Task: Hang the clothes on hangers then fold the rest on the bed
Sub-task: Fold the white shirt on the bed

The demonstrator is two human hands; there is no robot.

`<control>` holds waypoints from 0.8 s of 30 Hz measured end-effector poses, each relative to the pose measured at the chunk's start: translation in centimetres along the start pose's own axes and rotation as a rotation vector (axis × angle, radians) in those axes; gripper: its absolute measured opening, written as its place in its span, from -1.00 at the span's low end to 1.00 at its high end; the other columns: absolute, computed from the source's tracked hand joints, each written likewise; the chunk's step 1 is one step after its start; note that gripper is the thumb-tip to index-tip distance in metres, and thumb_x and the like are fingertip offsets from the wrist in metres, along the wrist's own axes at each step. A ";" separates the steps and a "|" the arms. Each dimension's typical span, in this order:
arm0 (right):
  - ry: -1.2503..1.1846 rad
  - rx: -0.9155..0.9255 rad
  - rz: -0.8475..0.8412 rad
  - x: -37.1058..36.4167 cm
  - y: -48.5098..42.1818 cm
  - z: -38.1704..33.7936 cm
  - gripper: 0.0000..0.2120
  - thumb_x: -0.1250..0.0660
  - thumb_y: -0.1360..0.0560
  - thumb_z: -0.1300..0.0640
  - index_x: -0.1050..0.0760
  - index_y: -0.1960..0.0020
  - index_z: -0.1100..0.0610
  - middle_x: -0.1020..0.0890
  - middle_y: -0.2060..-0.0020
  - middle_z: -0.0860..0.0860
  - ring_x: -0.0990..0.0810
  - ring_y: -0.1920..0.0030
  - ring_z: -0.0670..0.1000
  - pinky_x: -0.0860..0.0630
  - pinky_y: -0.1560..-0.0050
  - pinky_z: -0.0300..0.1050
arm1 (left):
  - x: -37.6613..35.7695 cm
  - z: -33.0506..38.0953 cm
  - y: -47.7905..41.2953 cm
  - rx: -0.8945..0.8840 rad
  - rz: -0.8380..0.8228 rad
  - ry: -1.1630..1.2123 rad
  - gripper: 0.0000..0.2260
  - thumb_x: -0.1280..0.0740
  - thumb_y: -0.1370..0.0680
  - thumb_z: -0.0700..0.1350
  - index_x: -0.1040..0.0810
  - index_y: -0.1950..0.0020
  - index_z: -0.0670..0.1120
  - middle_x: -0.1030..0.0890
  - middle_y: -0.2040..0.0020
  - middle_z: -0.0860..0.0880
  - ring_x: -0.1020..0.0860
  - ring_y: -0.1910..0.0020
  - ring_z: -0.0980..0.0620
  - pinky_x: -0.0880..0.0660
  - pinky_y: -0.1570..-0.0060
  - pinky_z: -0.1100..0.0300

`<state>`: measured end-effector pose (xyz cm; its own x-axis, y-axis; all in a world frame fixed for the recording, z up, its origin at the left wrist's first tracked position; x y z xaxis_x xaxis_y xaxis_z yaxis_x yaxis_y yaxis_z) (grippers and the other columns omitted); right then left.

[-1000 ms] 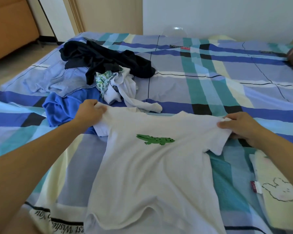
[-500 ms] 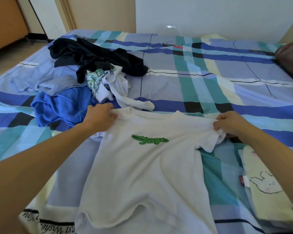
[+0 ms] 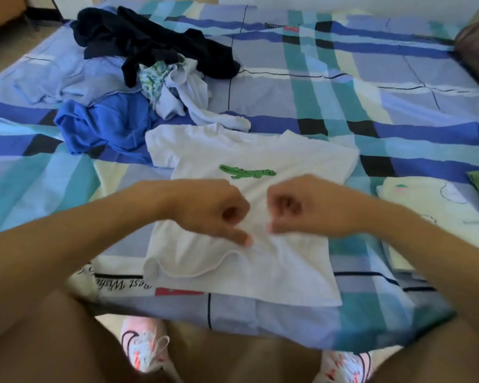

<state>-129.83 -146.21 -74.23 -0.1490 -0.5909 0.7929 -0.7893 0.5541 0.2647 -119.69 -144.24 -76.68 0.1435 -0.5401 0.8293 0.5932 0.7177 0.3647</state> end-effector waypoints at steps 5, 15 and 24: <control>0.433 0.027 -0.149 -7.2 2.9 -2.2 -0.67 -0.37 -0.46 -0.22 -0.31 0.09 -0.03 -0.43 0.19 -0.12 -0.42 0.16 -0.02 -0.31 0.18 -0.07 | -5.7 0.3 3.4 0.110 -0.077 -0.276 -0.66 -0.38 -0.44 0.27 -0.34 0.11 0.08 -0.47 0.19 0.11 -0.49 0.18 -0.01 -0.45 0.17 0.07; 0.752 -0.083 -0.216 -8.0 6.3 0.5 -0.81 -0.29 -0.50 0.01 -0.28 -0.01 -0.04 -0.40 0.06 -0.04 -0.41 0.20 0.07 -0.33 0.21 -0.05 | -7.6 -4.2 8.6 0.306 -0.026 -0.449 -0.82 -0.28 -0.57 -0.10 -0.46 -0.15 0.11 -0.53 -0.01 0.12 -0.55 0.04 0.07 -0.47 0.09 0.19; 0.717 -0.221 -0.192 -6.3 7.7 2.9 -0.84 -0.19 -0.50 0.15 -0.22 0.04 -0.03 -0.46 0.11 -0.05 -0.52 0.10 0.09 -0.36 0.14 -0.04 | -6.9 -5.3 10.7 0.342 0.031 -0.437 -0.81 -0.32 -0.57 -0.16 -0.39 -0.04 0.11 -0.46 0.08 0.13 -0.49 0.20 0.13 -0.45 0.18 0.24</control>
<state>-136.71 -139.88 -78.73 0.4601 -0.2063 0.8636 -0.6140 0.6286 0.4773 -110.11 -135.18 -80.78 -0.2287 -0.3362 0.9136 0.2924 0.8714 0.3939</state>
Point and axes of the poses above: each hand's wrist, its own y-axis away from the middle knuckle, its own x-axis out of the back of the hand, z = x × y, the point moved 9 cm from there along -y, towards the middle knuckle
